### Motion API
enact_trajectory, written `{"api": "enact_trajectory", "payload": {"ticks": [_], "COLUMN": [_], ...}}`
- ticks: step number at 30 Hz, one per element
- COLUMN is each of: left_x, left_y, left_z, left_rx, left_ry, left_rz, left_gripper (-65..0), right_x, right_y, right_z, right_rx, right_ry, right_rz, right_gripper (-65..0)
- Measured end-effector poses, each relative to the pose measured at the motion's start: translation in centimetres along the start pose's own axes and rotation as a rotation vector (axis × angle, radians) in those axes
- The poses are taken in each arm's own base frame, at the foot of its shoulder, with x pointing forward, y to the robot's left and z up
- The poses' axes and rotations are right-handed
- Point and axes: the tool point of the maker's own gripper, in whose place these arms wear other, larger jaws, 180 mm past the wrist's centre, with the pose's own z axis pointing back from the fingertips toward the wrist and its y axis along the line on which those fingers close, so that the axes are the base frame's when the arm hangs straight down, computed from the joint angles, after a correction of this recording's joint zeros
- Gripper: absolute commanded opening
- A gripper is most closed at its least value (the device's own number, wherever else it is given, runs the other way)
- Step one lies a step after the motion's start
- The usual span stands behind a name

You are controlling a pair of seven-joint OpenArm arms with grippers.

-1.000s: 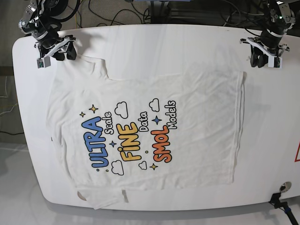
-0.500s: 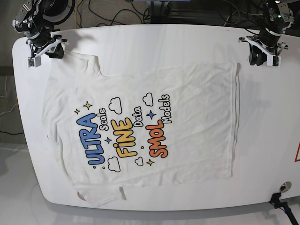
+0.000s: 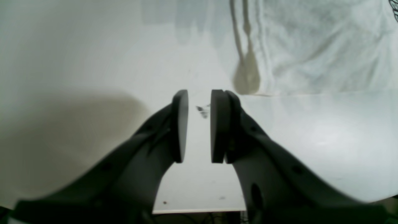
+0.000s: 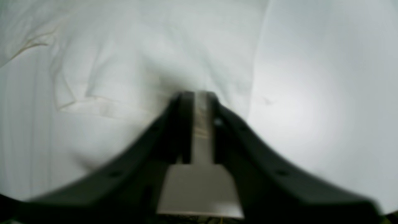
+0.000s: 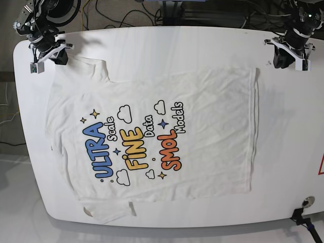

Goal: Fold the T-shirt properly
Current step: 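Pull the shirt's shoulders with both grippers to smooth it flat, then grasp the shirt's shoulder edges with both grippers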

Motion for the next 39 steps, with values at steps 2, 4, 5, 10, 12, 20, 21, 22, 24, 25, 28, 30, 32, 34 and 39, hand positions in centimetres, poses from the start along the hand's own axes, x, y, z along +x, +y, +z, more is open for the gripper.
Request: {"api": "enact_trajectory", "payload": {"ticks": [2, 4, 5, 10, 12, 20, 21, 22, 24, 25, 28, 30, 32, 34, 39], "left_x": [0.2, 0.4, 0.9, 2.3, 2.5, 4.0, 3.8, 3.8, 3.8, 3.9, 4.2, 4.2, 4.6, 4.7, 5.4], "left_y": [0.0, -0.4, -0.7, -1.9, -2.0, -2.3, -2.1, -2.1, -2.0, -2.0, -2.0, -2.0, -2.1, -2.1, -2.3], "left_z": [0.0, -0.1, 0.0, 0.2, 0.2, -0.6, -0.7, -0.7, -0.8, -0.9, -1.0, -1.0, -1.3, -1.4, -1.8], "left_rx": [0.003, -0.005, -0.006, -0.030, -0.030, -0.034, -0.020, -0.020, -0.017, -0.016, -0.016, -0.017, -0.020, -0.020, -0.025], "left_ry": [-0.011, -0.021, -0.039, -0.079, -0.087, -0.125, -0.117, -0.115, -0.114, -0.115, -0.122, -0.115, -0.127, -0.129, -0.142], "left_rz": [0.007, 0.004, 0.001, -0.023, -0.017, -0.004, 0.001, 0.000, 0.000, -0.002, -0.004, -0.003, -0.002, 0.000, 0.004], "left_gripper": [-52.6, -52.0, -51.9, -51.9, -52.0, -53.0, -52.9, -53.0, -52.9, -53.0, -53.1, -52.9, -53.0, -52.9, -53.3], "right_x": [0.5, 0.6, 1.2, 1.3, 1.6, 1.7, 1.7, 2.1, 2.2, 2.1, 2.7, 2.8, 3.5, 4.2, 4.4], "right_y": [0.2, 0.2, 0.4, 0.8, 0.8, 0.8, 0.8, 0.9, 0.9, 0.8, 0.8, 0.7, 0.8, 0.9, 0.6], "right_z": [-0.1, -0.2, 0.1, 1.3, 1.6, 3.0, 2.6, 2.6, 2.4, 2.3, 2.1, 2.0, 1.8, 1.5, 0.9], "right_rx": [0.002, 0.001, 0.003, -0.005, -0.011, -0.025, -0.023, -0.020, -0.018, -0.021, -0.025, -0.028, -0.029, -0.031, -0.065], "right_ry": [-0.028, -0.036, -0.060, -0.068, -0.075, -0.055, -0.058, -0.070, -0.072, -0.068, -0.080, -0.078, -0.092, -0.100, -0.070], "right_rz": [0.000, 0.007, 0.018, 0.061, 0.076, 0.142, 0.131, 0.131, 0.129, 0.129, 0.135, 0.136, 0.145, 0.150, 0.185], "right_gripper": [-35.0, -29.0, -26.8, -23.9, -24.1, -24.9, -25.0, -25.0, -25.1, -25.2, -25.4, -25.5, -25.8, -26.2, -26.6]}}
